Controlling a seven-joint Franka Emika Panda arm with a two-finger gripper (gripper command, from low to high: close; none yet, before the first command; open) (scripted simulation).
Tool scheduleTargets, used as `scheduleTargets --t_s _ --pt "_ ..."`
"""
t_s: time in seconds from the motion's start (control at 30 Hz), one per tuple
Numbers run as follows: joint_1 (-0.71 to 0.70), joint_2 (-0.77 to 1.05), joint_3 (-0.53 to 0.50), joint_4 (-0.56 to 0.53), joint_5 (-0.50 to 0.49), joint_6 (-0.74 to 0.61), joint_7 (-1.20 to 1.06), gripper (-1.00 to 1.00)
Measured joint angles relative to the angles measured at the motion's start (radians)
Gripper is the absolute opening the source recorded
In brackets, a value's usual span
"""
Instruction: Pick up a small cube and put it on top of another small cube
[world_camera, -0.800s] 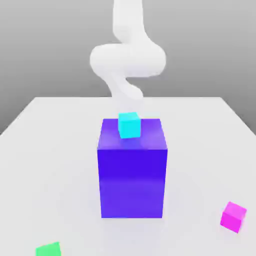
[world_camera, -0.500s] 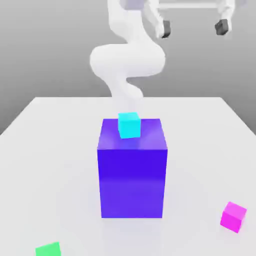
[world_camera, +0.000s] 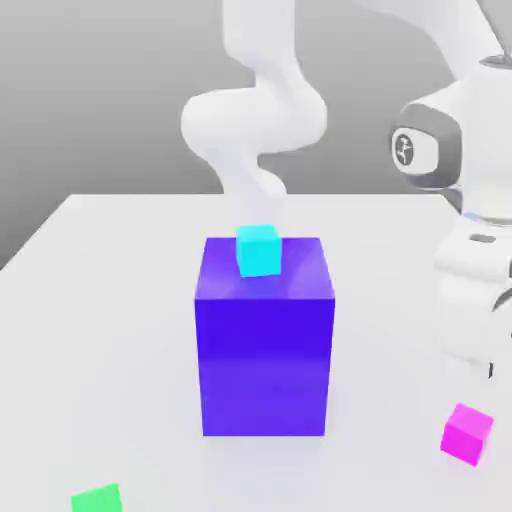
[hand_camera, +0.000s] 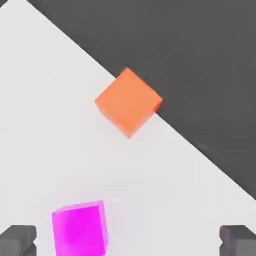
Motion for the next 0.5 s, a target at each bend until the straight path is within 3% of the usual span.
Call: scheduleTargets --t_s 0.23,0.27,0.5 --pt "0.084 0.254 -0.052 0.018 -0.118 0.160 0.057 0.00" --pt "0.087 0.277 -0.056 0.022 -0.122 0.178 0.060 -1.00" --pt "0.087 0.275 -0.056 0.022 -0.124 0.176 0.062 -1.00"
